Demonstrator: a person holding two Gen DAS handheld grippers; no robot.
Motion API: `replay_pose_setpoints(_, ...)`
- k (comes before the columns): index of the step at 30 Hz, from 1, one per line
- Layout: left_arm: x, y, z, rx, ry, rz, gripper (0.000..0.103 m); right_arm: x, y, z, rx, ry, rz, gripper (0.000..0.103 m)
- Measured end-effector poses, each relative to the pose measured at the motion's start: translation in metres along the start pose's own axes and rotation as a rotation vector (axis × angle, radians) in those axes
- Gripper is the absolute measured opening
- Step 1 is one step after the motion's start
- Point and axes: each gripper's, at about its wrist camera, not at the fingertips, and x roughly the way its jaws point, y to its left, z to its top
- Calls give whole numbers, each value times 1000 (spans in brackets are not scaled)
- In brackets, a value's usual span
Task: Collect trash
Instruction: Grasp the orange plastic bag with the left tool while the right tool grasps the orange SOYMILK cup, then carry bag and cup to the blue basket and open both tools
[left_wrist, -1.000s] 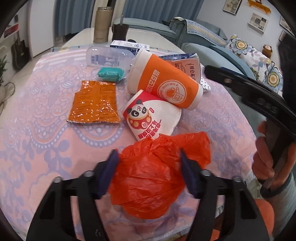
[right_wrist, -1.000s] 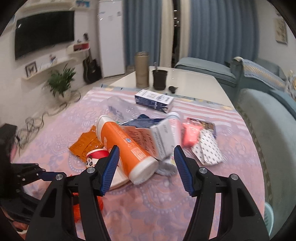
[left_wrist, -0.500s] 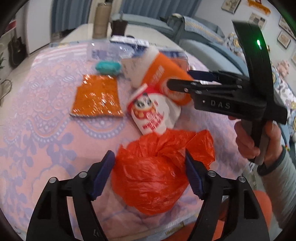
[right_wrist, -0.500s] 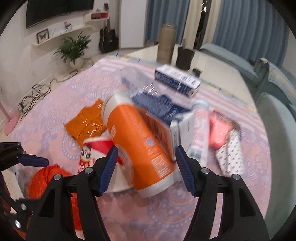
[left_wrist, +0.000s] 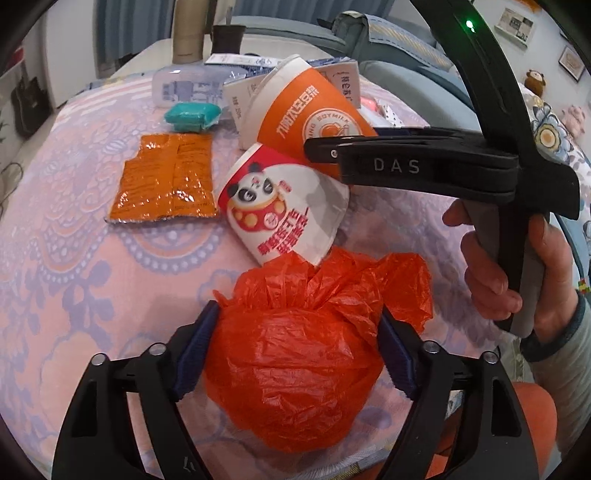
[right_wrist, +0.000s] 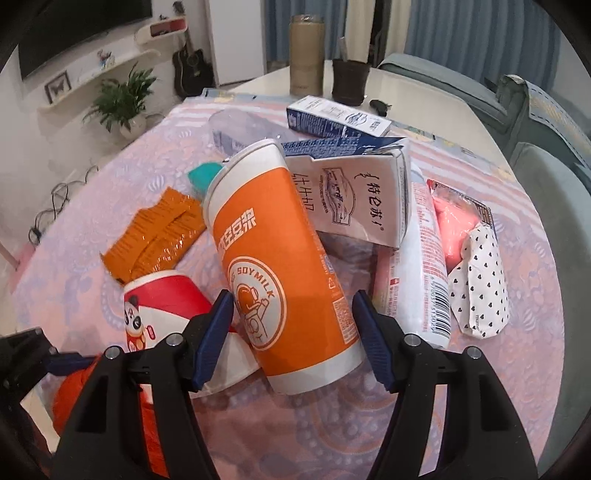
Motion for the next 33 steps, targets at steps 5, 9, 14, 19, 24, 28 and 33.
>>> replay_pose_setpoints(5,-15,9,0,-21,-53,-16,41,-25,-7,-7,36,-82,14,52)
replay_pose_setpoints(9,-31,9,3,-37,-104,-56,33,-62,-5,-10,26,-168,-4,52)
replay_pose_setpoints(14,-67,-17,20,9,-197,-82,33,-123,-30,-19,93,-283,-51,52)
replay_pose_setpoints(19,-87,-66,49,76,-291,-137,33,-180,-77,-45,210,-367,-129,52)
replay_pose_setpoints(24,-86,-128,77,167,-337,-196,33,-221,-131,-86,337,-408,-224,52)
replay_pose_setpoints(28,-65,-186,98,245,-329,-254,33,-242,-180,-130,462,-411,-317,52)
replay_pose_setpoints(33,-23,-247,110,335,-276,-315,34,-246,-232,-185,618,-380,-387,52)
